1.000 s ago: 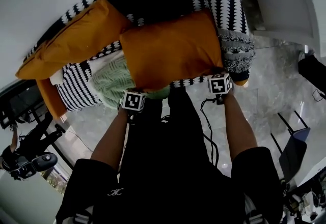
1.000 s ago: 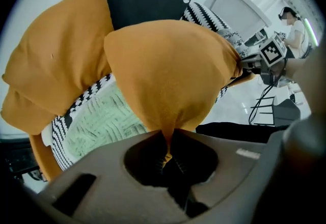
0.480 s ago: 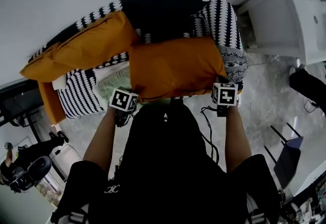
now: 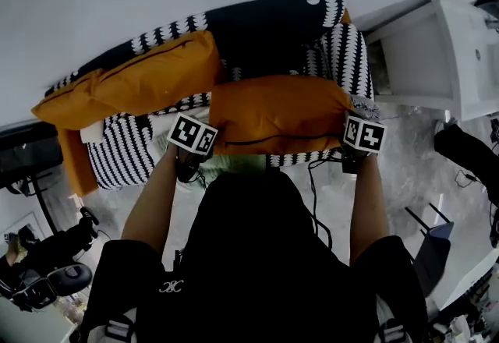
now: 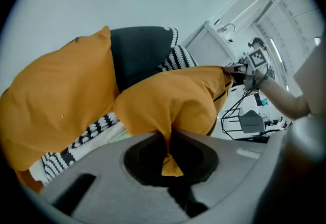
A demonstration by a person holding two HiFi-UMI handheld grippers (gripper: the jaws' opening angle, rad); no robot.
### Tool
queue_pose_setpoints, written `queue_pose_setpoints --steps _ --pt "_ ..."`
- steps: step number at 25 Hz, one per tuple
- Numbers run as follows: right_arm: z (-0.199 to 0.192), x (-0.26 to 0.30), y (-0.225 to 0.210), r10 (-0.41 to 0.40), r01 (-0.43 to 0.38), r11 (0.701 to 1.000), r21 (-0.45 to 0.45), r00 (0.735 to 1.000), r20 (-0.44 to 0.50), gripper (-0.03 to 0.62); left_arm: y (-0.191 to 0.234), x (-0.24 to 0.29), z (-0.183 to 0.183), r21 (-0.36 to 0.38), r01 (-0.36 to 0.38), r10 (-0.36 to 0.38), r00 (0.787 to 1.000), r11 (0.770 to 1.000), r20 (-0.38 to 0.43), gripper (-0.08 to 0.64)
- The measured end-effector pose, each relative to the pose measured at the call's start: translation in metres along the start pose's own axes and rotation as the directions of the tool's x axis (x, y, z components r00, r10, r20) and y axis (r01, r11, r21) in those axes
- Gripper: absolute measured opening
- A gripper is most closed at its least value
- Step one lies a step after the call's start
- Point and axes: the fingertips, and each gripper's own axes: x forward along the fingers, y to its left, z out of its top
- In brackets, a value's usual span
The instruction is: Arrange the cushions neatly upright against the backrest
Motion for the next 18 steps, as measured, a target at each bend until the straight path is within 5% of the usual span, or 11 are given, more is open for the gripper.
queue_pose_setpoints --steps 9,18 --pt "0.090 0.046 0.008 -0.122 0.122 0.992 -0.032 0.992 0.023 0.014 0.059 -0.015 0.101 0.054 -0.053 0.046 0.990 0.997 0.130 0.018" --pt "0.158 0.105 0.005 -0.183 0.178 0.979 -0.095 0.982 -0.050 0.015 0.100 -0.001 0.164 -0.015 -0.046 0.049 0.967 0.999 0.252 0.018"
